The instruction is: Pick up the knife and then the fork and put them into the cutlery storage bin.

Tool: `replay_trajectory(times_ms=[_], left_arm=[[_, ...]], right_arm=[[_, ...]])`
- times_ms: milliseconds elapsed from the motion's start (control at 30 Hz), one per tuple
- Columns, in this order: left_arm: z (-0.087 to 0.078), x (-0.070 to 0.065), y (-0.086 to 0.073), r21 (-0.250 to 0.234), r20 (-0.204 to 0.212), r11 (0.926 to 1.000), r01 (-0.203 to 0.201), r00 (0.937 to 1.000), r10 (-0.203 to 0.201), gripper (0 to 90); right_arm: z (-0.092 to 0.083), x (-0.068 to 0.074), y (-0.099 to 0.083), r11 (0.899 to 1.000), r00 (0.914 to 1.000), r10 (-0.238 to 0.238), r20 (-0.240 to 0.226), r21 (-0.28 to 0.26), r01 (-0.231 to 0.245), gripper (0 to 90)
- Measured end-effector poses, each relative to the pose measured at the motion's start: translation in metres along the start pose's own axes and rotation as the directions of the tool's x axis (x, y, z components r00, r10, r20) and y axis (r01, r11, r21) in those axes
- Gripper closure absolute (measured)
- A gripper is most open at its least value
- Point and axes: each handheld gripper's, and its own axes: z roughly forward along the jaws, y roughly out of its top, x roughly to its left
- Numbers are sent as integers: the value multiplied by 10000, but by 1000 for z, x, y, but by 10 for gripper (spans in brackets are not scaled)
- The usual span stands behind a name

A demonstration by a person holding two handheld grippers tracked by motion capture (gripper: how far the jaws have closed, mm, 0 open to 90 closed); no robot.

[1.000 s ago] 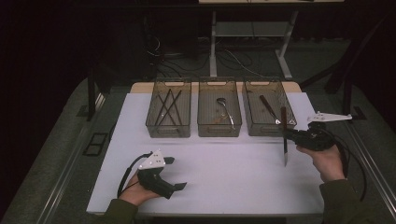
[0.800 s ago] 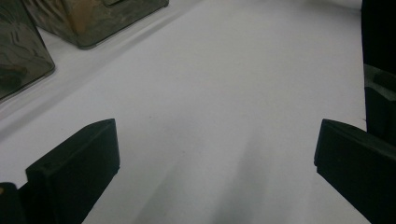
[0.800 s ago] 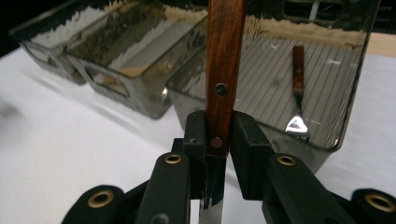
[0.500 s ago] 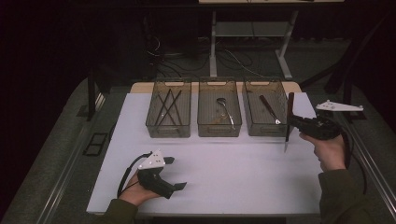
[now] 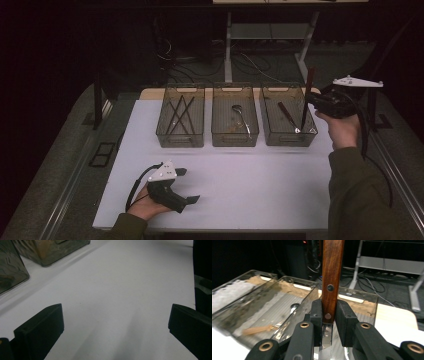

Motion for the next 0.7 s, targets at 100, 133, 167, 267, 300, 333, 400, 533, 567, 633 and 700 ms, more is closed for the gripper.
replay_trajectory(times_ms=[100, 133, 167, 267, 300, 333, 400, 533, 567, 633, 700], left_arm=[[0, 0, 0, -57, 19, 10000, 40, 10000, -40, 0], [0, 0, 0, -49, 25, 10000, 39, 10000, -39, 0], [0, 0, 0, -29, 36, 10000, -1, 10000, 1, 0], [0, 0, 0, -28, 56, 10000, -19, 10000, 19, 0], [0, 0, 0, -46, 57, 10000, -29, 10000, 29, 0], [0, 0, 0, -54, 64, 10000, -21, 10000, 21, 0], [0, 0, 0, -62, 77, 10000, -19, 10000, 19, 0], [0, 0, 0, -123, 85, 9999, 47, 10000, -45, 0], [0, -1, 0, -123, 84, 9999, 49, 10000, -48, 0], [0, -1, 0, -129, 88, 9999, 47, 10000, -46, 0], [0, -1, 0, -122, 91, 9999, 52, 9999, -51, 0]], right_arm=[[14, -1, 4, 9998, 9995, -114, 310, 162, 109, 765], [19, -1, 4, 9996, 9990, -134, 436, 240, 124, 765], [23, -2, 4, 9994, 9986, -120, 524, 334, 103, 765], [38, -3, -1, 9970, 9966, -256, 787, 743, 198, 765], [43, -3, -4, 9961, 9961, -254, 840, 864, 182, 765], [47, -4, -6, 9950, 9959, -242, 873, 991, 155, 765], [56, -4, -11, 9922, 9953, -230, 938, 1238, 113, 765], [69, -3, -20, 9825, 9950, -364, 934, 1853, 186, 765], [71, -3, -23, 9802, 9950, -330, 948, 1976, 137, 765], [76, -4, -27, 9739, 9947, -338, 972, 2266, 110, 765], [79, -5, -30, 9672, 9943, -420, 985, 2534, 157, 765]])
